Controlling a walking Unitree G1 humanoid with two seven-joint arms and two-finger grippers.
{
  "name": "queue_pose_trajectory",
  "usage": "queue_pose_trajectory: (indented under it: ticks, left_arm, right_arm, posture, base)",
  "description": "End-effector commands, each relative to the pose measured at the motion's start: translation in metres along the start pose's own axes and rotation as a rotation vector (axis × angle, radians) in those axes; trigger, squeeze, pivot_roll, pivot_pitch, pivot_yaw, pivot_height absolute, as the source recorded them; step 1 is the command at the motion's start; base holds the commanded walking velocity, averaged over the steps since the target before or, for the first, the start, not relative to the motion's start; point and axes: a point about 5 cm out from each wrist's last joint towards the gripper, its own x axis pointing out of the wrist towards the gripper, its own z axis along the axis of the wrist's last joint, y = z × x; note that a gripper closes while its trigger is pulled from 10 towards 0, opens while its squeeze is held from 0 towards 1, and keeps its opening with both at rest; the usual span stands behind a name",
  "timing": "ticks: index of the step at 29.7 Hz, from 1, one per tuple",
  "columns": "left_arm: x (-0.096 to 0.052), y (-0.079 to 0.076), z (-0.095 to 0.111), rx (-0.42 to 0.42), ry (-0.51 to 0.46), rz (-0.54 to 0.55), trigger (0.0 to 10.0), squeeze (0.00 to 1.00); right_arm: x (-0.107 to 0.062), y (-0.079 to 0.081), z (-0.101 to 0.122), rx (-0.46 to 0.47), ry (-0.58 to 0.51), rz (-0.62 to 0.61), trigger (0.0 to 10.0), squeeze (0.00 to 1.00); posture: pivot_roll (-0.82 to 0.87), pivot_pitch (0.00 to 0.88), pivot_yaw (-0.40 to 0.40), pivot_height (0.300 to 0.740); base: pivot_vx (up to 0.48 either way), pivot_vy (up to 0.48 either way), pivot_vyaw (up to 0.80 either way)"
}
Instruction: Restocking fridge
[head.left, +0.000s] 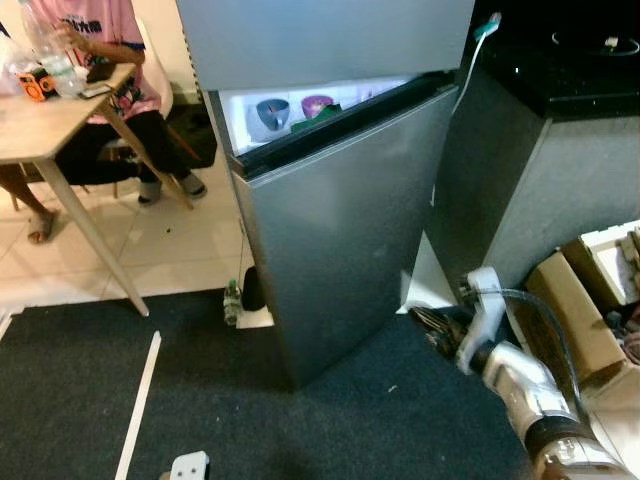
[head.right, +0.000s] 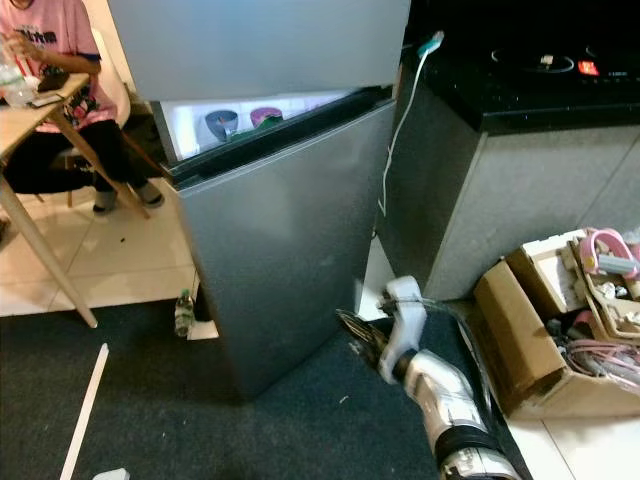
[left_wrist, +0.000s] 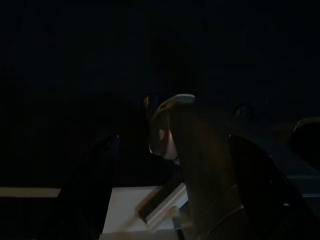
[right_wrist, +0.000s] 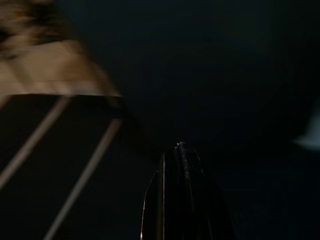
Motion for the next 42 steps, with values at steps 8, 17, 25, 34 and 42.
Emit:
queue_pose_trajectory:
  ticks: [8,17,25,34,42]
  left_arm:
    - [0.001,-0.002,0.0,0.014,0.004,0.003,10.0,0.0]
    - [0.001,0.001,0.007,0.033,-0.008,0.018,10.0,0.0]
    - [0.003,0.0,0.013,0.044,-0.02,0.024,10.0,0.0]
    - [0.005,-0.004,0.014,0.05,-0.018,0.029,10.0,0.0]
    - [0.005,-0.005,0.012,0.028,-0.02,0.038,10.0,0.0]
  right_arm:
    - [-0.054,-0.024,-0.101,0.144,0.297,-0.378,10.0,0.0]
    - [-0.084,-0.021,-0.142,0.149,0.467,-0.468,10.0,0.0]
    - [-0.09,-0.021,-0.15,0.089,0.539,-0.49,10.0,0.0]
    - [-0.085,-0.021,-0.146,0.057,0.538,-0.475,10.0,0.0]
    - [-0.084,-0.017,-0.148,0.056,0.543,-0.461,10.0,0.0]
  posture:
    - [-0.05,0.0,0.016,0.74]
    - [-0.05,0.0,0.019,0.74]
    - [-0.05,0.0,0.012,0.74]
    - [-0.05,0.0,0.0,0.74]
    - [-0.05,0.0,-0.002,0.74]
  base:
    - [0.0,0.0,0.0]
    - [0.0,0.0,0.57]
    - [0.0,0.0,0.77]
    - [0.0,0.0,0.77]
    - [0.0,0.0,0.77]
